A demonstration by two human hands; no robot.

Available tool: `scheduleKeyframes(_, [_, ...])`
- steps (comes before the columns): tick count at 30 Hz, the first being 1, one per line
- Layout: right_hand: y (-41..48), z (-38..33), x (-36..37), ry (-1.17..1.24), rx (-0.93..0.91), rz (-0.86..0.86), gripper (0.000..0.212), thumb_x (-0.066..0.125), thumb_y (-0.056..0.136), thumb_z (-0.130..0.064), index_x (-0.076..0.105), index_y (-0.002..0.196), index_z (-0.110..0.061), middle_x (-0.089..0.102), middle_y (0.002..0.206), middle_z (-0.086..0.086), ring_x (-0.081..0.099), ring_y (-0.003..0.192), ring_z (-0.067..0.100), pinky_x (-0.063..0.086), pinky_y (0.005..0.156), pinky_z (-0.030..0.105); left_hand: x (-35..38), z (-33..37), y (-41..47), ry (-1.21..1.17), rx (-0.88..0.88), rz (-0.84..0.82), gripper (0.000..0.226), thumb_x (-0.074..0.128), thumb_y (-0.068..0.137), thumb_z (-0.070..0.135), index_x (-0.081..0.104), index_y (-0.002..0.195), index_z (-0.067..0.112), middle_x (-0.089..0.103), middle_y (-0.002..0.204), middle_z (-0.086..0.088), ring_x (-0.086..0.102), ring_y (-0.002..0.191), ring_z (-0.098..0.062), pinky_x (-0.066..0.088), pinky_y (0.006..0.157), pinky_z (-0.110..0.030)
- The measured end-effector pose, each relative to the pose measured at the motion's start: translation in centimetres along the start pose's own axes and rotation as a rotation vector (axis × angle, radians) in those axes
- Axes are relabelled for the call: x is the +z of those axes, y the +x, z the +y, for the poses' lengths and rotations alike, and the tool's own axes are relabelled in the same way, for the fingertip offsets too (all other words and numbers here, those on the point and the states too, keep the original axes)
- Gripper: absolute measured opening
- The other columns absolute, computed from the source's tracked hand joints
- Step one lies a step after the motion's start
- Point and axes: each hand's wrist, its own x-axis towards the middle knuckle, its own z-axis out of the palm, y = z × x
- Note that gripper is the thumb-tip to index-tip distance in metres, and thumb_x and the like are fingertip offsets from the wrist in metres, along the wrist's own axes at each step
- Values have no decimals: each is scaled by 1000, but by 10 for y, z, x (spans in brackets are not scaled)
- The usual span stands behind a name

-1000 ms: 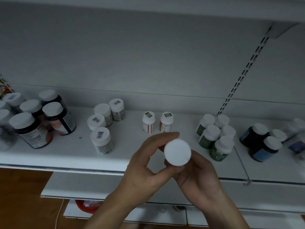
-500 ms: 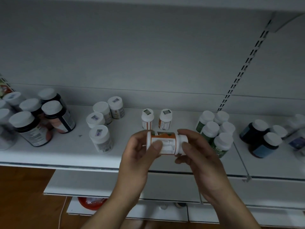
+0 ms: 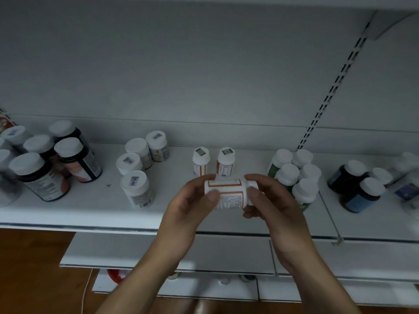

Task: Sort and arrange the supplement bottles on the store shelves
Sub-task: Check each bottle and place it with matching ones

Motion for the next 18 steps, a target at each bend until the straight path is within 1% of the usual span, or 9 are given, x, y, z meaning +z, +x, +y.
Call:
scheduleKeyframes(2, [2, 1, 0, 22, 38, 44, 14, 64, 91, -15, 71, 102, -21, 73, 89, 5, 63, 64, 13, 55, 62, 23, -2, -1, -2, 14, 35, -52, 49, 70, 83, 10, 54, 129, 14, 69, 119, -1, 66, 107, -11, 52, 84, -18])
scheduleKeyframes(3, [2, 0, 0, 26, 48, 50, 14, 62, 91, -17, 71, 102, -20, 73, 87, 5, 63, 63, 13, 54, 61, 23, -3, -1, -1, 10, 47, -63, 51, 71, 82, 4, 53, 129, 12, 69, 118, -2, 67, 105, -11, 51, 83, -18])
scheduleKeyframes(4, [3, 0, 0, 27, 47, 44, 16, 62, 89, -22, 70, 102, -21, 73, 87, 4, 63, 63, 12, 54, 61, 23, -3, 0, -1, 4, 51, -56, 50, 72, 80, 3, 56, 126, 11, 71, 114, -3, 68, 102, -11, 52, 82, -18])
scheduleKeyframes(6, [2, -1, -1, 13, 16, 6, 19, 68, 87, -28, 69, 105, -25, 72, 93, 3, 64, 68, 11, 54, 64, 24, -2, 1, 1, 2, 49, -15, 44, 67, 74, 16, 63, 118, 14, 73, 107, -5, 69, 94, -11, 54, 81, -21])
scheduleKeyframes(9, [1, -2, -1, -1, -17, -16, 24, 67, 83, -24, 69, 107, -28, 70, 98, 5, 64, 71, 12, 56, 67, 24, -1, 2, 3, 21, 16, 44, 40, 64, 71, 32, 68, 108, 18, 73, 99, -6, 69, 89, -13, 55, 75, -20])
scheduleKeyframes(11, [2, -2, 1, 19, -5, 3, 19, 70, 87, -20, 70, 105, -25, 70, 96, 7, 64, 69, 13, 55, 66, 24, 0, 3, 1, 14, 15, 27, 42, 64, 74, 27, 64, 115, 17, 73, 104, -1, 69, 94, -8, 53, 76, -16])
scheduleKeyframes(13, [3, -2, 2, 40, 29, 26, 16, 64, 88, -19, 71, 103, -22, 71, 92, 7, 63, 65, 11, 54, 63, 23, -2, 2, -2, 13, 41, -19, 49, 71, 81, 11, 56, 128, 12, 70, 117, 1, 66, 104, -5, 51, 80, -14])
scheduleKeyframes(15, [3, -3, 2, 49, 47, 29, 20, 64, 83, -28, 71, 101, -22, 73, 87, 2, 63, 64, 10, 53, 62, 22, -4, 2, -3, 20, 65, -50, 54, 71, 80, 0, 54, 130, 7, 70, 117, 0, 66, 106, -7, 51, 82, -16])
scheduleKeyframes(18, [2, -3, 1, 68, 16, -11, 15, 70, 83, -31, 73, 98, -29, 72, 90, -3, 64, 70, 10, 54, 64, 23, -4, 4, -1, 0, 41, -7, 46, 65, 76, 14, 61, 122, 10, 73, 108, -1, 69, 98, -12, 54, 80, -18])
